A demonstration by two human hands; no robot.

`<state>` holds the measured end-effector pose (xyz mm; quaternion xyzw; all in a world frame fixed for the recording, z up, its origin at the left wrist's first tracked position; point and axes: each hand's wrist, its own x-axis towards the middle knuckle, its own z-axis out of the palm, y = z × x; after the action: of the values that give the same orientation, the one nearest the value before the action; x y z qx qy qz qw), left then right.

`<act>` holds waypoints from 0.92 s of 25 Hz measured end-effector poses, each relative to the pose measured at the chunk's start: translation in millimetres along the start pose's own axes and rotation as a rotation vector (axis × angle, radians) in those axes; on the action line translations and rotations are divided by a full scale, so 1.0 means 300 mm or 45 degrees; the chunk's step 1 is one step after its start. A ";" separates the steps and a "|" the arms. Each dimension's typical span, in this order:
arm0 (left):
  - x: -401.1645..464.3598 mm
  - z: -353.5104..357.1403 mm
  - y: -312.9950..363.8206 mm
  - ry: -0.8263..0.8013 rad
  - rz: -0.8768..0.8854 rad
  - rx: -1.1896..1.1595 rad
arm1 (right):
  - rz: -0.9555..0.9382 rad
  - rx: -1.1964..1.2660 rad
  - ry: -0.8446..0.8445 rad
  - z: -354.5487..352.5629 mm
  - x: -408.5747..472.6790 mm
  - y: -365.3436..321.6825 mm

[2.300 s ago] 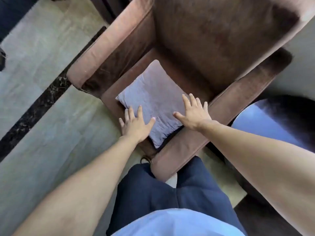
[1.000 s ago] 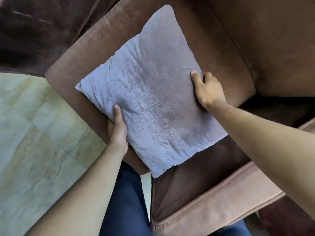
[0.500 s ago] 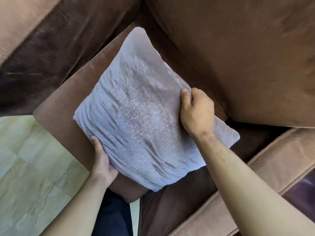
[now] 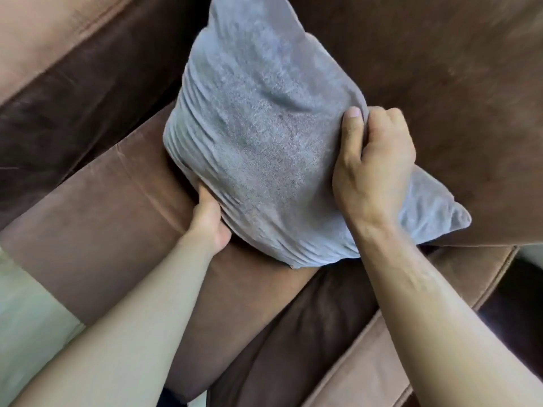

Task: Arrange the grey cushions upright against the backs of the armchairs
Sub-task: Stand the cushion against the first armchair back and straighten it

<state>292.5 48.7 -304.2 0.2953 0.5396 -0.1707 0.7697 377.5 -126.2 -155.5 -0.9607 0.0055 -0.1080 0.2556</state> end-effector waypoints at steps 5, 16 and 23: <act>-0.010 -0.053 -0.018 0.289 0.035 0.282 | 0.182 -0.027 -0.205 0.054 -0.097 0.078; -0.287 0.338 0.425 0.044 1.433 1.410 | 0.346 -0.152 -0.317 -0.200 -0.173 0.166; -0.339 0.466 0.394 -0.187 1.993 2.870 | 0.533 -0.239 -0.294 -0.281 -0.218 0.336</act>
<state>426.8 44.2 -143.5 0.9693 -0.2371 -0.0530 0.0366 300.4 -250.9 -147.2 -0.9641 0.1850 0.0586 0.1810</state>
